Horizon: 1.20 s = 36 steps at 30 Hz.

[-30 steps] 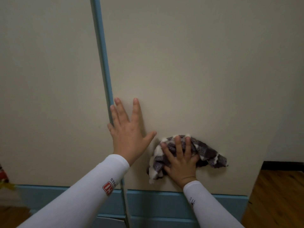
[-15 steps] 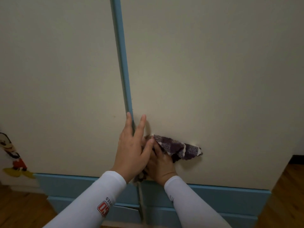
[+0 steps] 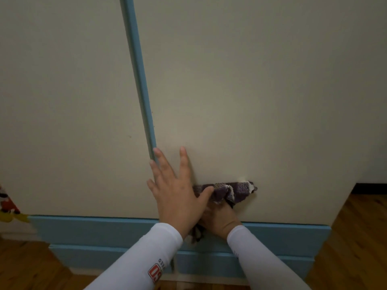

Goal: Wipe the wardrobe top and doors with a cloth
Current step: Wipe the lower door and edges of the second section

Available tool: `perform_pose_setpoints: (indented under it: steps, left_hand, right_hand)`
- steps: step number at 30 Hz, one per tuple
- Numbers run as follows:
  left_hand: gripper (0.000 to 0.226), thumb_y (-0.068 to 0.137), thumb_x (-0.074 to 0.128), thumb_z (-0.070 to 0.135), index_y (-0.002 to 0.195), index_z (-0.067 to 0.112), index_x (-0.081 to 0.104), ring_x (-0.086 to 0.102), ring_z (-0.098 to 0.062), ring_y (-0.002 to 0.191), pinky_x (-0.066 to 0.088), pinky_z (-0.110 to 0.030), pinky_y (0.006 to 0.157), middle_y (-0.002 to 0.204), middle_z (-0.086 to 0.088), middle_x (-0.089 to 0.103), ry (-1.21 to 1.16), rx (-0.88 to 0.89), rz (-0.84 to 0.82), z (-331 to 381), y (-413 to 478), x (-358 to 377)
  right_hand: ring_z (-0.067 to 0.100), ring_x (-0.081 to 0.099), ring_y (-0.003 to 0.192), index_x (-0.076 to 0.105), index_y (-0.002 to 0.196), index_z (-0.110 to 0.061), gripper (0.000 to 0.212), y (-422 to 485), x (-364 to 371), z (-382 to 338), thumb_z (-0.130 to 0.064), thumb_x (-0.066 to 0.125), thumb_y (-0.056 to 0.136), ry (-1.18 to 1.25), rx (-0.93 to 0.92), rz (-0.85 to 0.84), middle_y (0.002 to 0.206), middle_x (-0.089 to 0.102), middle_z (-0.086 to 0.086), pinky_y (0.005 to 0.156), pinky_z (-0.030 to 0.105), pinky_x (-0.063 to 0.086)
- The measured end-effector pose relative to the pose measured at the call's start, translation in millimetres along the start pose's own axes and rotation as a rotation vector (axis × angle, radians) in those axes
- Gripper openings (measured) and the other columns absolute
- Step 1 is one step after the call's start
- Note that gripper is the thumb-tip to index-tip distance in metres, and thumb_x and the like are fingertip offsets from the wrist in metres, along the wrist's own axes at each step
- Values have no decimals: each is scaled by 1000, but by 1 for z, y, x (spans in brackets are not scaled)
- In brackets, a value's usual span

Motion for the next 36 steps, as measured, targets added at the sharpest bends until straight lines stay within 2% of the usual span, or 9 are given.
perform_pose_setpoints:
  steps: [6,12,17,23,25,28,31,33,36]
  left_hand:
    - [111,70,50,72,126,39,-41,-19,-46,135,7,-65,105,130,-12,-54,49,46,-56,35,1,18]
    - [120,67,48,76,121,29,-48,-17,-53,132,12,-64,104,123,-17,-56,40,16,-75,50,4,28]
    - [114,69,54,71,130,28,-33,-14,-54,132,16,-63,104,135,-17,-42,-3,56,-43,52,4,29]
    - [117,67,60,67,138,22,-21,-11,-56,132,17,-63,103,146,-31,-21,14,36,-26,54,2,31]
    - [117,66,66,62,144,13,-5,-5,-61,130,19,-63,102,145,-37,-12,22,65,2,57,2,28]
    - [109,62,74,55,142,2,23,8,-66,125,22,-64,101,141,-44,5,52,121,74,60,4,21]
    - [106,62,75,53,140,-1,29,12,-67,123,23,-65,100,140,-46,9,75,137,101,60,4,19]
    - [105,60,78,51,138,-3,33,17,-69,120,26,-66,98,137,-48,14,88,142,125,61,4,18]
    - [105,55,81,49,134,-4,39,24,-71,115,32,-67,91,134,-49,20,92,134,151,62,4,17]
  right_hand:
    - [19,38,124,36,131,-26,58,-56,-26,61,-41,46,76,-107,1,-184,131,56,-5,82,41,53]
    - [21,18,137,29,138,-35,56,-101,-57,101,-49,40,85,-160,99,-172,157,-1,-1,87,39,46]
    - [24,-3,144,1,147,-34,61,-147,-74,138,-46,26,94,-201,266,-229,157,-8,-2,71,49,51]
    - [27,-11,143,-1,146,-39,55,-193,-85,164,-55,1,93,-235,547,-316,157,-12,-1,72,60,47]
    - [29,-13,142,3,145,-40,56,-199,-88,170,-57,0,92,-237,634,-294,156,-14,0,77,65,44]
    - [29,-17,141,13,146,-29,62,-204,-89,177,-59,12,92,-217,744,-275,156,-17,2,89,66,35]
    - [37,-6,140,36,129,-17,63,-202,-91,176,-49,59,79,-221,786,-216,153,7,13,94,66,31]
    - [47,11,130,37,128,-11,98,-198,-90,179,-32,90,48,-252,829,-222,141,23,24,86,69,29]
    - [52,12,125,34,131,-7,114,-190,-96,185,-28,94,36,-264,922,-170,136,29,39,90,68,22]
Point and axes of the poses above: each hand's wrist, its own y-axis towards the middle knuckle, its own x-axis out of the palm, z = x × y, the point moved 7 cm from there along y, towards the middle knuckle
